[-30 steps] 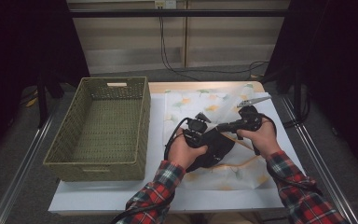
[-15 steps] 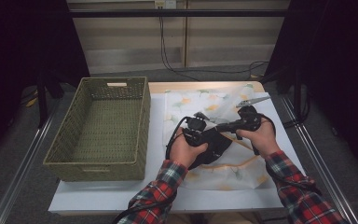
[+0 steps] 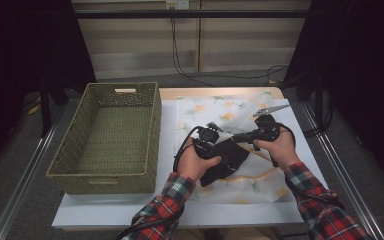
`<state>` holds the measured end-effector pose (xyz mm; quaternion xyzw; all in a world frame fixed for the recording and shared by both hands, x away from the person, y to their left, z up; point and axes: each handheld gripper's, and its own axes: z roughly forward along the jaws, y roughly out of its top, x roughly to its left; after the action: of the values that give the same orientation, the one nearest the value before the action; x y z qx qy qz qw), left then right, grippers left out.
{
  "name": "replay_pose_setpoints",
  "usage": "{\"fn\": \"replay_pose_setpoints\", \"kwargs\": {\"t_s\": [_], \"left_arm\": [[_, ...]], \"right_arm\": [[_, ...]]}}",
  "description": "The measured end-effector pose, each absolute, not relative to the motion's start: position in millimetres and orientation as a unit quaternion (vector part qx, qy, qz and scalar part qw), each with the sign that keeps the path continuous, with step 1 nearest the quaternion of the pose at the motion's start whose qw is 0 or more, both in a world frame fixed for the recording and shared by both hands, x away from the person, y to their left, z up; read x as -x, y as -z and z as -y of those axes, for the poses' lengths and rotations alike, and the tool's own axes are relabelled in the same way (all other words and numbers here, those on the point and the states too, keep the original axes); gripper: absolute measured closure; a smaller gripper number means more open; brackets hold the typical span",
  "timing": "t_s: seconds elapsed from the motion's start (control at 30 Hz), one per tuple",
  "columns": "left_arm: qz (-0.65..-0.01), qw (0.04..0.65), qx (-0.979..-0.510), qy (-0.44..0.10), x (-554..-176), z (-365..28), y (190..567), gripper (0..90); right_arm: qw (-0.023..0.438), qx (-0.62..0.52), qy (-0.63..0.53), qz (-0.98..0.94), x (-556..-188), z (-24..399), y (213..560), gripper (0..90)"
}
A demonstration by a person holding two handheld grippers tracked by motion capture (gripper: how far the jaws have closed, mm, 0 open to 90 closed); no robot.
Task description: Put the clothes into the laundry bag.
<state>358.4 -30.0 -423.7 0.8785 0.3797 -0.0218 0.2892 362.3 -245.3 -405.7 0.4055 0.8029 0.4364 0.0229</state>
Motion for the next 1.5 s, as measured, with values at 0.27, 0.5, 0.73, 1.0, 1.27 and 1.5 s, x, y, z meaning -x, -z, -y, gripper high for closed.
{"fn": "replay_pose_setpoints", "kwargs": {"t_s": [0.27, 0.5, 0.73, 1.0, 1.27, 1.5], "left_arm": [[-0.365, 0.289, -0.885, 0.020, -354.3, 22.5, 419.9, 19.6], [-0.362, 0.279, -0.889, 0.017, -353.5, 15.1, 415.8, 17.6], [-0.358, 0.275, -0.892, 0.025, -352.6, 12.0, 417.5, 19.9], [-0.349, 0.269, -0.897, 0.044, -350.3, 12.7, 424.8, 28.3], [-0.358, 0.251, -0.898, 0.051, -347.4, 16.7, 427.9, 47.6], [-0.379, 0.242, -0.891, 0.066, -346.4, 18.2, 429.2, 63.6]], "right_arm": [[0.022, -0.408, -0.435, -0.802, -362.7, 245.7, 406.6, 90.0], [0.022, -0.410, -0.434, -0.802, -363.5, 246.5, 405.8, 90.0], [0.021, -0.410, -0.433, -0.803, -363.7, 246.3, 406.3, 90.0], [0.022, -0.411, -0.433, -0.802, -364.1, 246.8, 406.1, 90.0], [0.022, -0.413, -0.433, -0.801, -364.5, 247.3, 406.2, 90.0], [0.023, -0.412, -0.432, -0.802, -364.5, 247.4, 406.0, 90.0]]}}
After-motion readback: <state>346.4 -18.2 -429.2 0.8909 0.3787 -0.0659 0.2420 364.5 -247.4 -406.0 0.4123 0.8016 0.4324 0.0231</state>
